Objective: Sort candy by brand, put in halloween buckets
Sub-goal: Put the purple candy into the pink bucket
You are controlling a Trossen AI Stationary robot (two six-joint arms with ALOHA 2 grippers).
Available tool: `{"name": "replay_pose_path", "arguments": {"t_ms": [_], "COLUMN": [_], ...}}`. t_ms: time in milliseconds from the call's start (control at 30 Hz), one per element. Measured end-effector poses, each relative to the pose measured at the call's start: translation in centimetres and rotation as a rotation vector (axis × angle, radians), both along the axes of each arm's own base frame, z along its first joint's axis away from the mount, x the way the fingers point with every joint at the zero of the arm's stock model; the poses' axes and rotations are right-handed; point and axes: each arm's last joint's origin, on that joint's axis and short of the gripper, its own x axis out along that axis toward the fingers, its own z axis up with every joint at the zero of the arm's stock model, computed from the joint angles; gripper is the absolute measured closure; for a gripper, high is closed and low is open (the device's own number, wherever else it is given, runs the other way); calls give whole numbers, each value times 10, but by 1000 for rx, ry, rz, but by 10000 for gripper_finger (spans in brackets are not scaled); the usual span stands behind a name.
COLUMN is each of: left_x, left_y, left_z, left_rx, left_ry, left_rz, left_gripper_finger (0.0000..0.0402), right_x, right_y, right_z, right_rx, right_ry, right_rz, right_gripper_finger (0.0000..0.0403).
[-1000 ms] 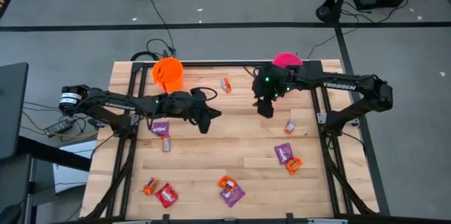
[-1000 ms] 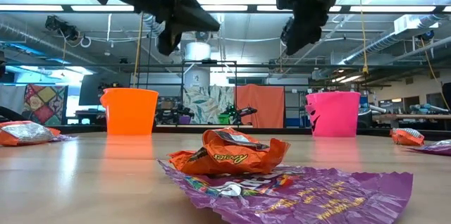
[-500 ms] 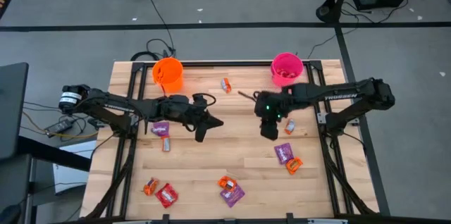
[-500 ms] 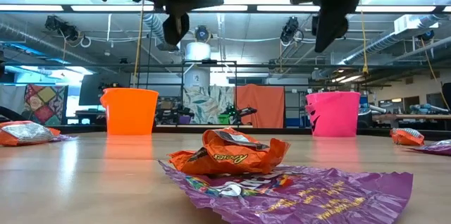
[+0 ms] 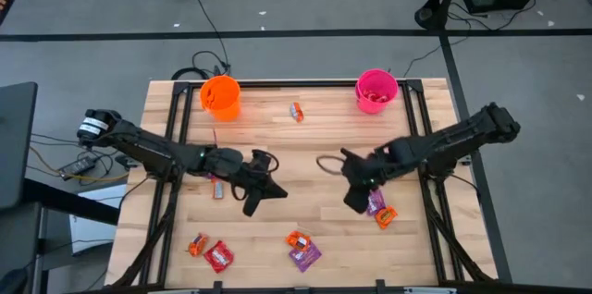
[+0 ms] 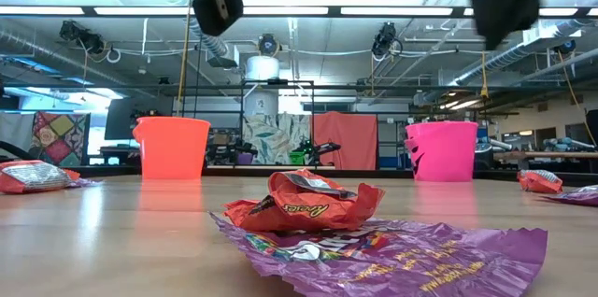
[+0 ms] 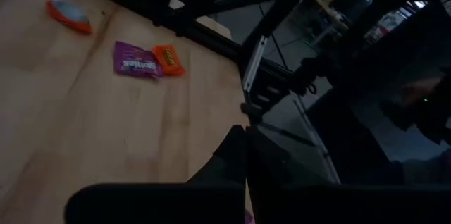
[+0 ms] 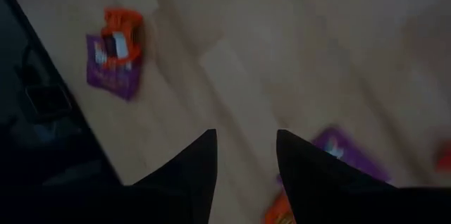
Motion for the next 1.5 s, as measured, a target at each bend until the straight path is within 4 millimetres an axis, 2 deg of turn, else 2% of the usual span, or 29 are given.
{"name": "replay_pose_path", "arguments": {"t_ms": [233,367,567,767,900,1067,1333,1500], "left_x": [0,0,0,0,-1,-1,-2,-2], "left_y": [-2,-2,-2,-2,-1,0,4,5], "left_z": [0,1,1,0,-3,-4,-9,-9], "left_rx": [-33,-35,-33,-28,-16,17,52,59], "left_ry": [8,-1,-3,15,37,45,94,88], "left_rz": [60,59,69,71,70,92,162,195], "left_gripper_finger": [384,367,321,278,273,273,273,273], "right_x": [-25,-38,-50,-57,-56,-51,-54,-52], "right_y": [32,37,23,8,1,-3,-9,-8], "right_z": [-29,-45,-67,-95,-108,-115,-136,-140], "right_rx": [29,-18,-116,-78,-46,-34,-34,-22], "right_ry": [142,192,279,364,338,265,362,389], "right_rz": [-166,-205,-306,-367,-338,-269,-261,-211], "right_gripper_finger": [245,245,233,206,184,169,182,239]}}
